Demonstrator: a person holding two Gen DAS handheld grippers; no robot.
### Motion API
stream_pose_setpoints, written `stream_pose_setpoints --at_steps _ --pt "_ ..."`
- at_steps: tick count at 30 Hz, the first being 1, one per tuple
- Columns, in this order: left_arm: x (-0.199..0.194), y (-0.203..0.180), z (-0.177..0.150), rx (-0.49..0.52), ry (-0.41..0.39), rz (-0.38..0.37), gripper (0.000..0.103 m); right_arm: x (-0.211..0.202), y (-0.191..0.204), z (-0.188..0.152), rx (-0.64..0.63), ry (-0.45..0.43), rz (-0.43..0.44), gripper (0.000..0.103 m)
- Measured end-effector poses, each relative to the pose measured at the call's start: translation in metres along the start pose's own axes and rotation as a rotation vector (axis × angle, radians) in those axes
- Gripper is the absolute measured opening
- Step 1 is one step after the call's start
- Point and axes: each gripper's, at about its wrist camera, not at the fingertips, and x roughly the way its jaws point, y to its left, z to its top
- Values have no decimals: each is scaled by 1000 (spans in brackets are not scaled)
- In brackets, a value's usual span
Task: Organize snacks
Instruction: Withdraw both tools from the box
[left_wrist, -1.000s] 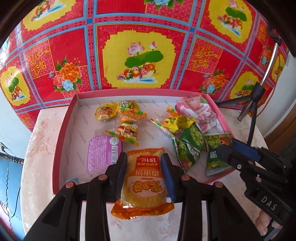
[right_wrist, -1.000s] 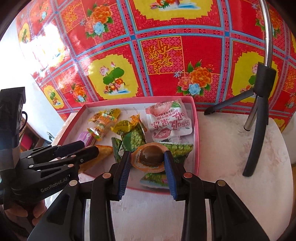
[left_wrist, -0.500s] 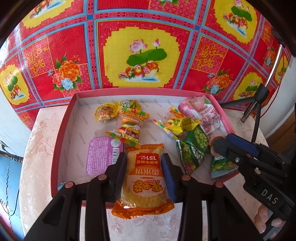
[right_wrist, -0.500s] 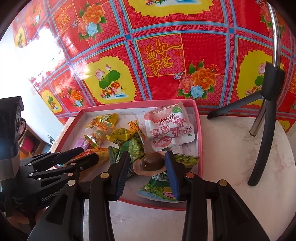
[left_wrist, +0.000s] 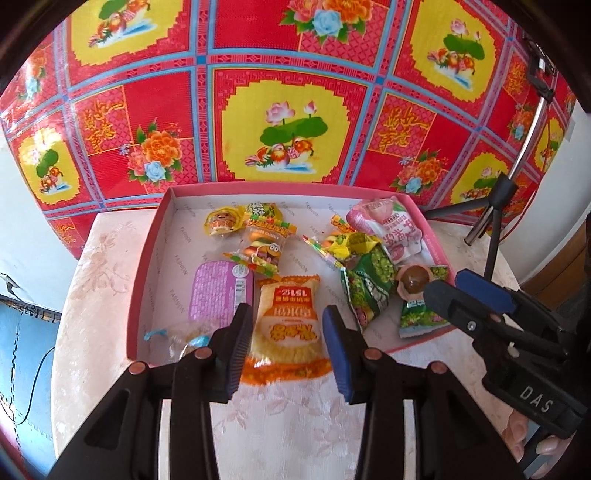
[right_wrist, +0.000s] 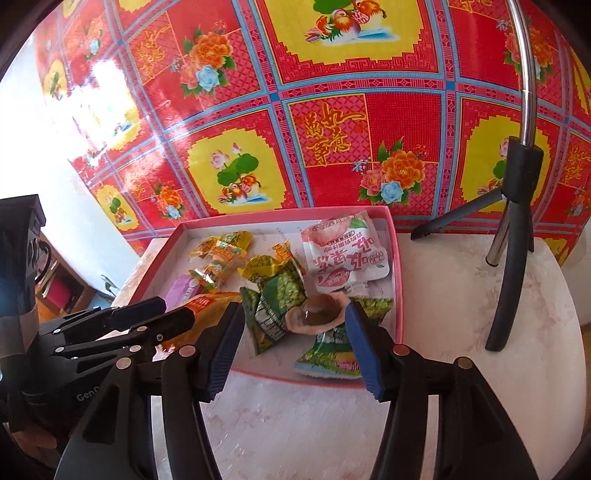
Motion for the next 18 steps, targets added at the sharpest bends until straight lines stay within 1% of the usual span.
stream_pose_setpoints --at_steps 9,18 --pt "-18 -3 -14 -11 3 0 41 -16 7 -17 1 10 -2 60" --pt "-34 -10 -36 0 12 -13 41 -30 7 -35 8 18 -6 62"
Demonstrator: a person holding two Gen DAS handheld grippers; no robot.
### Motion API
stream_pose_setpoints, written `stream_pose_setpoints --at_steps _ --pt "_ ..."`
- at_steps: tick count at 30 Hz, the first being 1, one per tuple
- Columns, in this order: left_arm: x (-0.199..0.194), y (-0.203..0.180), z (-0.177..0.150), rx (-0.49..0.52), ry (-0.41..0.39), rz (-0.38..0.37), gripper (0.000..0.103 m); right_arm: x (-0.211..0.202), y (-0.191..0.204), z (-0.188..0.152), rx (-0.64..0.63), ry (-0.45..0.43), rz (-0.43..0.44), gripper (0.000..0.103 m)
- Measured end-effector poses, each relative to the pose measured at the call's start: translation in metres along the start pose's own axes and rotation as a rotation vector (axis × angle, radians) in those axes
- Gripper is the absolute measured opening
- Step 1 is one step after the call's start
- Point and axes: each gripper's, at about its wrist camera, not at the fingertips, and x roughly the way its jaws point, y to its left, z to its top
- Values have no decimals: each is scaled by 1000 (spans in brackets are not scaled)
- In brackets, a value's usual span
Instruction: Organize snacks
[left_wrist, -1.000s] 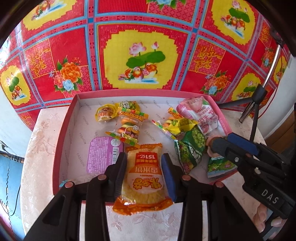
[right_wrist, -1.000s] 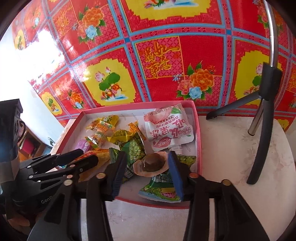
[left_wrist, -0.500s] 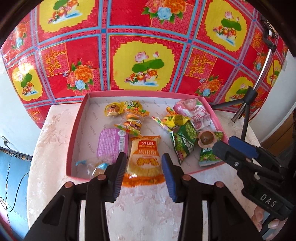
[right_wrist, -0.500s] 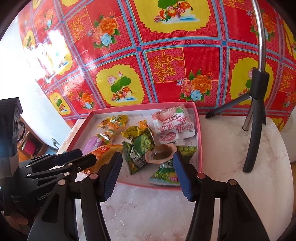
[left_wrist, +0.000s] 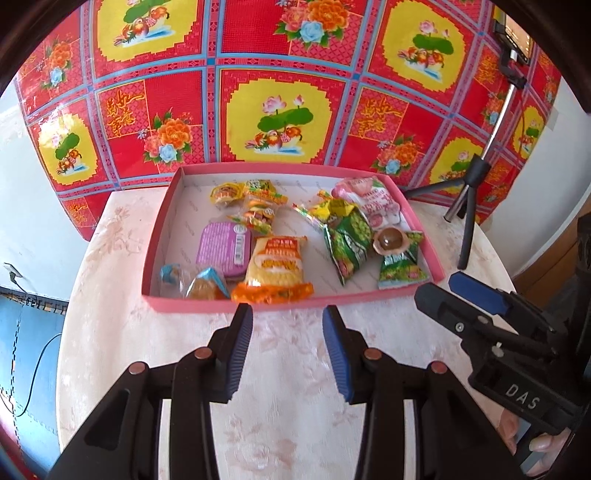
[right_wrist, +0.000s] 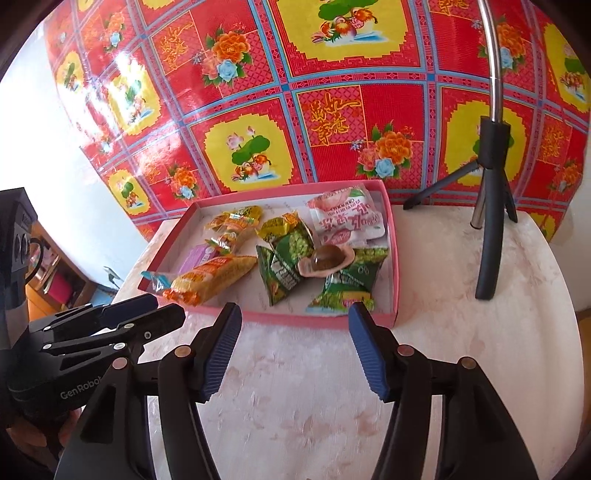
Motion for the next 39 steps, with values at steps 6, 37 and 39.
stream_pose_setpoints --at_steps 6,37,39 --pt "-5 0 -14 -19 14 10 41 -6 0 -12 7 12 -4 62" --pt "22 3 -53 -48 121 61 46 12 -4 -54 20 158 -140 69" --pt "23 2 -52 -45 122 61 48 16 -3 -55 14 166 -146 70"
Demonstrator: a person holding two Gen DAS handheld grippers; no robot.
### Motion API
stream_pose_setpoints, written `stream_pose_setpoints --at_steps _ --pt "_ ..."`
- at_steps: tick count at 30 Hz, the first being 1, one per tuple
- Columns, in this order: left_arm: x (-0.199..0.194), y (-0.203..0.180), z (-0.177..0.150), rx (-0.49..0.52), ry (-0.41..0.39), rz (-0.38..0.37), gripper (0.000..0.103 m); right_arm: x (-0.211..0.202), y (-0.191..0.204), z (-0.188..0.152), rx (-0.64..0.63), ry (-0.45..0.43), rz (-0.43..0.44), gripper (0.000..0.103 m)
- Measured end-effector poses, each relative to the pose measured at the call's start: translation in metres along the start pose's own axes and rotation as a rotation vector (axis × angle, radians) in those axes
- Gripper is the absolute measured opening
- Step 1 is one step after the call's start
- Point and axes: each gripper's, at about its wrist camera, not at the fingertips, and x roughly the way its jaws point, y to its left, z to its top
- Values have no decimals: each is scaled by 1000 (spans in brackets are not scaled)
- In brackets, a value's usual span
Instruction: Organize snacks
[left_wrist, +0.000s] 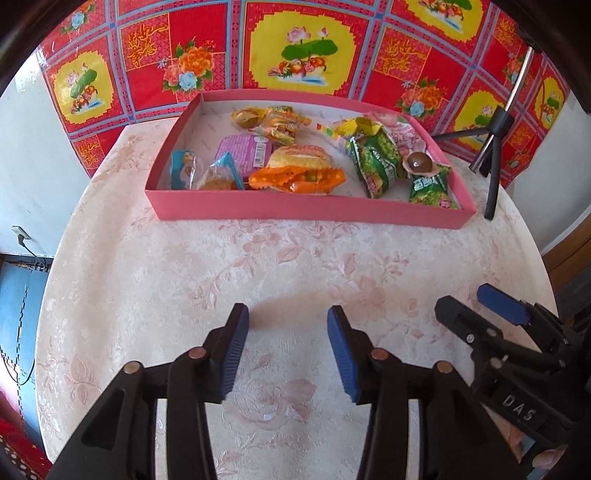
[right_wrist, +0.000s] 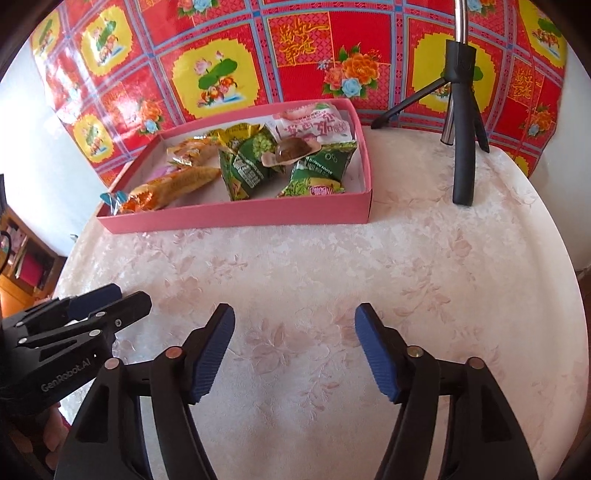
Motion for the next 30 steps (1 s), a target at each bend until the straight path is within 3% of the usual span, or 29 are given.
stream_pose_setpoints --at_steps 6,15,30 --pt "2 -5 1 22 -6 -14 64 4 4 -1 -14 3 -20 73" --pt "4 -11 0 42 -34 38 65 5 5 -2 -18 -10 -42 74" --pt "4 -12 1 45 -32 44 65 4 6 -3 -24 -17 -43 74"
